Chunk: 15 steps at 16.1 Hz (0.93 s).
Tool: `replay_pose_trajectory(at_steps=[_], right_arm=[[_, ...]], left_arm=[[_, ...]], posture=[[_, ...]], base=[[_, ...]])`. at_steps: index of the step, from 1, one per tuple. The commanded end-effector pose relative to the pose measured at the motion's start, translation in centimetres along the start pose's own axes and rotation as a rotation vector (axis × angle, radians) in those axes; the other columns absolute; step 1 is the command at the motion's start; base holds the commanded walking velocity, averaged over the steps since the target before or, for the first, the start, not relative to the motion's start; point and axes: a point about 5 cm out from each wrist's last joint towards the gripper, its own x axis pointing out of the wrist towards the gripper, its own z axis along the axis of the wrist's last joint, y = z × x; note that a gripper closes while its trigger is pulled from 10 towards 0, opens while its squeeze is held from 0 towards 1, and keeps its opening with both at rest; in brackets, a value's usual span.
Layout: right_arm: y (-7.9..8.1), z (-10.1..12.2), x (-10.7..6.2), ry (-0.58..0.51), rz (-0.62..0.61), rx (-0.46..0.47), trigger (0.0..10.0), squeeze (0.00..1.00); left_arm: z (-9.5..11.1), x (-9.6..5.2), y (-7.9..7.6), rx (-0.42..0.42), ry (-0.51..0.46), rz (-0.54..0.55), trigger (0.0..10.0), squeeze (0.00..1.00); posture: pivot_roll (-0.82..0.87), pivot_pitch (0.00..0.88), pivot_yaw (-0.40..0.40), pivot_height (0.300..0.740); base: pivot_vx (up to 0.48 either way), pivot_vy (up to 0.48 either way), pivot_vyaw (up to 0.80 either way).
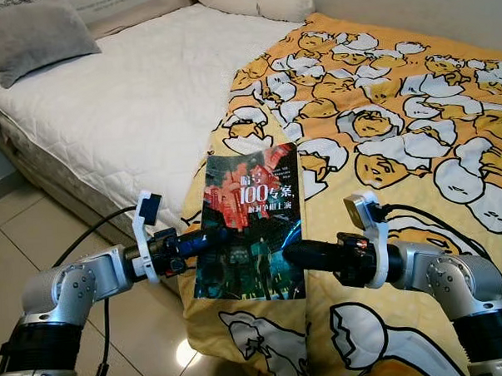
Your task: Clean up the room
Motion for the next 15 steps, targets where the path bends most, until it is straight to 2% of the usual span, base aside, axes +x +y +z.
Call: replay_pose_trajectory(at_steps=[1,3,8,10,11,12,13,15], right_arm=[[0.6,1.0,0.7,0.013,0.045,-0.058,0.0,0.00],[0.5,1.0,0.7,0.016,0.045,-0.059,0.0,0.00],[0.3,1.0,0.8,0.020,0.031,-0.074,0.0,0.00],[0.2,1.1,0.8,0.019,0.015,-0.084,0.0,0.00],[-0.2,1.1,0.7,0.022,-0.032,-0.111,1.1,0.00],[-0.2,1.1,0.7,0.023,-0.041,-0.115,4.9,0.00],[-0.4,1.1,0.7,0.023,-0.062,-0.117,10.0,0.00],[-1.4,1.0,0.2,0.009,-0.197,-0.155,10.0,0.00]], left_arm=[[0.3,0.0,0.1,0.024,0.003,0.045,0.0,0.00],[0.5,0.0,0.3,0.045,-0.022,0.075,0.0,0.00],[0.4,-0.2,0.4,0.044,0.001,0.096,0.0,0.00],[0.3,-0.2,0.3,0.075,0.019,0.115,0.0,0.00],[0.2,-0.3,0.1,0.099,0.048,0.132,0.0,0.00],[0.1,-0.3,0.0,0.102,0.053,0.135,0.0,0.00],[0.1,-0.3,0.0,0.119,0.064,0.147,0.0,0.00],[0.6,-0.5,-0.1,0.177,0.029,0.208,0.0,0.00]], posture=[[-0.02,0.000,-0.014,0.740],[-0.02,0.000,-0.011,0.740],[-0.03,0.000,-0.010,0.740],[-0.03,0.000,-0.010,0.740],[-0.03,0.000,-0.009,0.740],[-0.03,0.000,-0.008,0.740],[-0.03,0.000,-0.008,0.740],[-0.02,0.000,-0.015,0.740]], base=[[0.000,0.000,0.00],[0.000,0.000,0.00],[0.000,0.000,0.00],[0.000,0.000,0.00],[0.000,0.000,0.00],[0.000,0.000,0.00],[0.000,0.000,0.00],[0.000,0.000,0.00]])
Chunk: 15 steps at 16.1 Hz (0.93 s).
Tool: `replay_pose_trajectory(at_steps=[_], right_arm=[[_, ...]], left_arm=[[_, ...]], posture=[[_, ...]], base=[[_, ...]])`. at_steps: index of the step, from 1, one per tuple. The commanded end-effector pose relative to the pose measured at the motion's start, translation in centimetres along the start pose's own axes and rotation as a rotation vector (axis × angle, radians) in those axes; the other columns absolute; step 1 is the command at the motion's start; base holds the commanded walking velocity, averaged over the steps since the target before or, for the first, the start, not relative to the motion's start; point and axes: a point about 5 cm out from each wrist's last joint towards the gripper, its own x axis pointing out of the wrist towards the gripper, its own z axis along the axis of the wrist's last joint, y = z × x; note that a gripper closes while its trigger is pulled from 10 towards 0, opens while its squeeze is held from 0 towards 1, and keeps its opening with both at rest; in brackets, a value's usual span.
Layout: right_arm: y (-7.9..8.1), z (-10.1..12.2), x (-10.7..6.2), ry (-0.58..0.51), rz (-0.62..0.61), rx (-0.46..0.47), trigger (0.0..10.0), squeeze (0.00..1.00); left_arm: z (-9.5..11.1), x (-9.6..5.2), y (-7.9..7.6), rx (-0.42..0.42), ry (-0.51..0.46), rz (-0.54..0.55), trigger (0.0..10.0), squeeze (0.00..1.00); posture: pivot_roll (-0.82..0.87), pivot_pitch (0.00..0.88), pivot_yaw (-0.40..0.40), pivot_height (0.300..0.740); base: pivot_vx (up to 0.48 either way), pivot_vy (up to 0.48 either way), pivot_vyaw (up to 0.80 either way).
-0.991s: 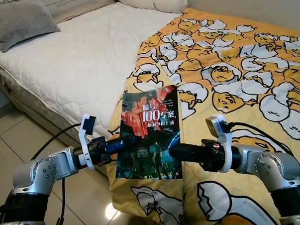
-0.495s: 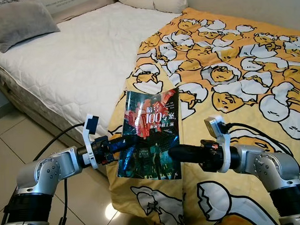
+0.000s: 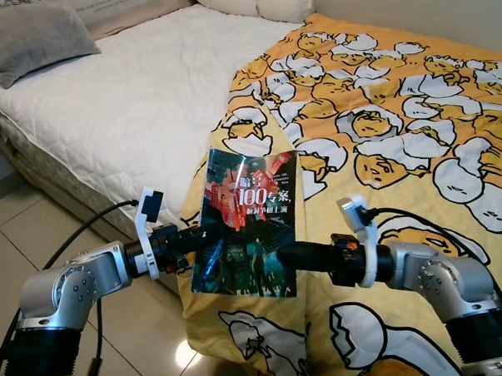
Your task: Clean up the room
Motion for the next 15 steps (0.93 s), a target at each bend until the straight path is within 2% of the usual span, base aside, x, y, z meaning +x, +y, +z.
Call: replay_pose_trajectory(at_steps=[1,2,3,4,5,6,7,9,10,11,12,13,14,15], right_arm=[[-1.5,1.7,-1.0,-0.068,-0.204,-0.092,10.0,0.66],[-2.6,1.7,-1.6,-0.106,-0.314,-0.100,10.0,1.00],[-3.3,1.7,-2.3,-0.147,-0.412,-0.102,10.0,1.00],[-3.9,1.7,-2.9,-0.178,-0.495,-0.105,10.0,1.00],[-4.0,1.6,-3.1,-0.187,-0.511,-0.104,10.0,1.00],[-4.3,1.5,-3.4,-0.205,-0.567,-0.115,10.0,1.00],[-4.5,1.4,-3.6,-0.223,-0.613,-0.139,10.0,1.00],[-4.2,1.4,-3.9,-0.283,-0.682,-0.165,10.0,1.00],[-3.9,1.6,-4.2,-0.345,-0.753,-0.177,10.0,1.00],[-3.7,1.5,-4.5,-0.380,-0.834,-0.179,10.0,1.00],[-3.6,1.4,-4.7,-0.410,-0.897,-0.176,10.0,1.00],[-3.4,1.2,-4.7,-0.407,-0.930,-0.202,10.0,1.00],[-3.0,0.7,-4.6,-0.415,-0.991,-0.223,10.0,1.00],[-2.5,0.4,-4.4,-0.419,-1.039,-0.235,10.0,1.00]], left_arm=[[0.3,-0.3,0.0,0.063,0.002,0.067,0.0,0.00],[1.0,-0.2,0.0,0.118,-0.041,0.122,0.0,0.00],[1.7,-0.2,-0.2,0.188,-0.103,0.169,0.0,0.00],[2.1,-0.1,-0.4,0.215,-0.147,0.203,0.0,0.00],[2.2,-0.1,-0.6,0.217,-0.156,0.209,0.0,0.00],[2.4,0.0,-1.0,0.254,-0.176,0.219,0.0,0.00],[2.3,0.0,-1.2,0.301,-0.174,0.250,0.0,0.00],[1.8,-0.1,-0.8,0.447,-0.112,0.429,0.0,0.00],[1.9,-0.2,-0.8,0.569,-0.095,0.532,1.3,0.00],[1.8,-0.3,-0.9,0.635,-0.082,0.606,10.0,0.00],[1.6,-0.5,-0.7,0.669,-0.052,0.681,10.0,0.00],[1.4,-0.7,-0.6,0.681,-0.042,0.709,10.0,0.00],[1.3,-0.9,-0.5,0.672,-0.060,0.769,10.0,0.00],[1.4,-0.9,-0.9,0.653,-0.125,0.797,10.0,0.00]], posture=[[-0.02,0.000,-0.019,0.740],[-0.02,0.000,-0.020,0.740],[-0.02,0.000,-0.021,0.740],[-0.02,0.000,-0.022,0.740],[-0.02,0.000,-0.022,0.740],[-0.02,0.000,-0.020,0.740],[-0.02,0.000,-0.020,0.740],[-0.02,0.000,-0.026,0.740],[-0.02,0.000,-0.033,0.740],[-0.02,0.000,-0.038,0.740],[-0.02,0.000,-0.039,0.740],[-0.02,0.000,-0.042,0.740],[-0.02,0.000,-0.046,0.740],[-0.01,0.000,-0.052,0.740]], base=[[0.000,0.000,0.00],[0.000,0.000,0.00],[0.000,0.000,0.00],[0.000,0.000,0.00],[0.000,0.000,0.00],[0.000,0.000,0.00],[0.000,0.000,0.00],[0.000,0.000,0.00],[0.000,0.000,0.00],[0.000,0.000,0.00],[0.000,0.000,0.00],[0.000,0.000,0.00],[0.000,0.000,0.00],[0.000,0.000,0.00]])
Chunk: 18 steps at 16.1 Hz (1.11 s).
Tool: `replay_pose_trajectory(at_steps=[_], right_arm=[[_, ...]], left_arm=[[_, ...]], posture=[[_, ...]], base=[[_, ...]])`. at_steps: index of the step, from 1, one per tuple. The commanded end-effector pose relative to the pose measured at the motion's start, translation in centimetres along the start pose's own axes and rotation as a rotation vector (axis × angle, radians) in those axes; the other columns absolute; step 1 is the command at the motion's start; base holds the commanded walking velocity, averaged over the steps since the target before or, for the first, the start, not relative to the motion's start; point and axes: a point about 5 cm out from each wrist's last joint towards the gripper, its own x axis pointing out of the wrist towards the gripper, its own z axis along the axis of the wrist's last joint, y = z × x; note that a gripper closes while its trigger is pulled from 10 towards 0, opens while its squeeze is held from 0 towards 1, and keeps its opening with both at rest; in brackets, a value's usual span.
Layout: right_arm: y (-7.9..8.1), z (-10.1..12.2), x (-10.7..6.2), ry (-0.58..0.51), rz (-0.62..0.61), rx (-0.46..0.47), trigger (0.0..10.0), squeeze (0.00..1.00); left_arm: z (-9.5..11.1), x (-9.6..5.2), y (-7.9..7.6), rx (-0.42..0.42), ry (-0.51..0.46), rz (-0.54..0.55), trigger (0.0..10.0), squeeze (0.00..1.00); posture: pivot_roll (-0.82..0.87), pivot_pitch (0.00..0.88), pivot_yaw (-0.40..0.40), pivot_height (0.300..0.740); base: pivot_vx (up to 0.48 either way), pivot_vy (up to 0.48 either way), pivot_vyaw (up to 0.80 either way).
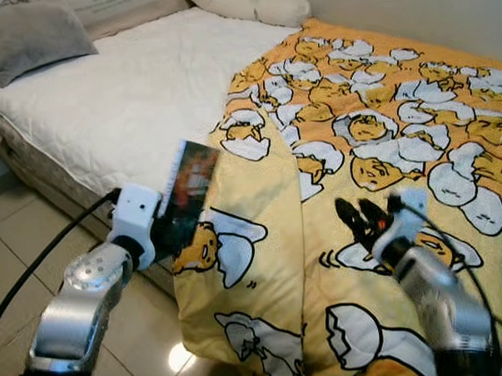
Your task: Clean up the room
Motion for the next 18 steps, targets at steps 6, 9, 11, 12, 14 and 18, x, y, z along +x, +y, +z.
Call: replay_pose_trajectory(at_steps=[6,9,11,12,14,18], right_arm=[[2.5,0.5,-0.6,-0.039,-0.061,0.011,10.0,0.00],[2.9,0.2,-0.5,-0.009,-0.089,0.017,10.0,0.00],[3.6,0.0,-0.5,0.002,-0.076,0.013,10.0,0.00],[3.8,-0.1,-0.5,0.008,-0.073,0.012,10.0,0.00],[4.0,-0.5,-0.6,0.030,-0.071,-0.004,10.0,0.00],[3.7,-0.4,-0.7,0.043,-0.094,-0.004,10.0,0.00]], left_arm=[[0.6,-0.5,-1.7,0.066,0.000,0.059,10.0,0.00],[1.4,-0.2,-1.5,0.055,-0.031,0.051,10.0,0.00],[1.7,-0.1,-1.3,0.042,-0.037,0.076,10.0,0.00],[1.7,0.0,-1.3,0.044,-0.036,0.076,10.0,0.00],[1.4,0.0,-1.4,0.050,-0.031,0.083,10.0,0.00],[1.3,-0.1,-1.7,0.046,-0.021,0.077,10.0,0.00]], posture=[[-0.01,0.000,-0.060,0.740],[-0.01,0.000,-0.077,0.740],[-0.02,0.000,-0.082,0.740],[-0.02,0.000,-0.082,0.740],[-0.02,0.000,-0.083,0.740],[-0.02,0.000,-0.079,0.740]], base=[[0.000,0.000,0.00],[0.000,0.133,-0.15],[0.000,0.403,-0.50],[0.000,0.405,-0.44],[0.000,0.405,-0.48],[0.000,0.406,-0.58]])
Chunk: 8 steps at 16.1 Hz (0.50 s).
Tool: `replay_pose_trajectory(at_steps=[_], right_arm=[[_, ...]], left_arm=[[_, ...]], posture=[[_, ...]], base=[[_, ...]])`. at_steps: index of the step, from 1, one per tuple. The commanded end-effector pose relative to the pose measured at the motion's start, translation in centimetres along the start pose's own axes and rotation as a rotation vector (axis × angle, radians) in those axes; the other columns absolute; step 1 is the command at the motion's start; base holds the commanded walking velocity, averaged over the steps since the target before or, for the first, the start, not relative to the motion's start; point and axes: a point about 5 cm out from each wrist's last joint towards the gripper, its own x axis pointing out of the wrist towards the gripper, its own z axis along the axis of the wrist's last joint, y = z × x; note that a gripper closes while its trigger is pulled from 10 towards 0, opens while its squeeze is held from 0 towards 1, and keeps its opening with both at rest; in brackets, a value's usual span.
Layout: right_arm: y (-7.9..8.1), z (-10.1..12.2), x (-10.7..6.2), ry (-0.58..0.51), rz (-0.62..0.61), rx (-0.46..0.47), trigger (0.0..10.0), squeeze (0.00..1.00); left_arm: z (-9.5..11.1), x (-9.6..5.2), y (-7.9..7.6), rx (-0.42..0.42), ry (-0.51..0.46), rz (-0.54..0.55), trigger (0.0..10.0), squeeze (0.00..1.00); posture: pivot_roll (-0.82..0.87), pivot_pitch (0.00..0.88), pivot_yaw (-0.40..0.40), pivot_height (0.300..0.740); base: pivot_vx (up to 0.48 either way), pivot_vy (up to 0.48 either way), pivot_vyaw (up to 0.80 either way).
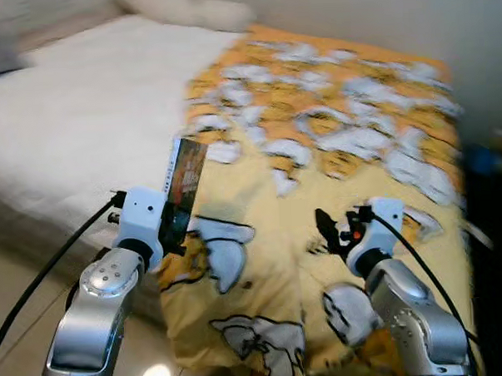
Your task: Clean up the room
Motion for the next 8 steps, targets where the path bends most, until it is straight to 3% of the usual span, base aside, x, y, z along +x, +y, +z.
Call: replay_pose_trajectory(at_steps=[1,5,6,8], right_arm=[[-0.14,0.45,-0.25,-0.011,-0.014,-0.004,10.0,0.00],[0.23,0.50,-0.13,-0.003,-0.013,0.007,10.0,0.00],[0.39,0.64,-0.03,-0.004,-0.009,0.009,10.0,0.00],[0.58,0.76,0.16,-0.005,-0.003,0.011,10.0,0.00]], left_arm=[[0.92,-0.05,-0.34,0.008,-0.039,-0.015,10.0,0.00],[1.08,-0.03,-0.23,-0.015,-0.033,-0.024,10.0,0.00],[1.36,0.02,-0.26,0.012,-0.048,-0.030,10.0,0.00],[1.63,0.19,-0.16,-0.024,-0.054,-0.026,10.0,0.00]], posture=[[-0.02,0.000,-0.082,0.740],[-0.03,0.000,-0.082,0.740],[-0.02,0.000,-0.085,0.740],[-0.03,0.000,-0.083,0.740]], base=[[0.000,0.409,-0.68],[0.000,0.405,-0.67],[0.000,0.412,-0.68],[0.000,0.382,-0.67]])
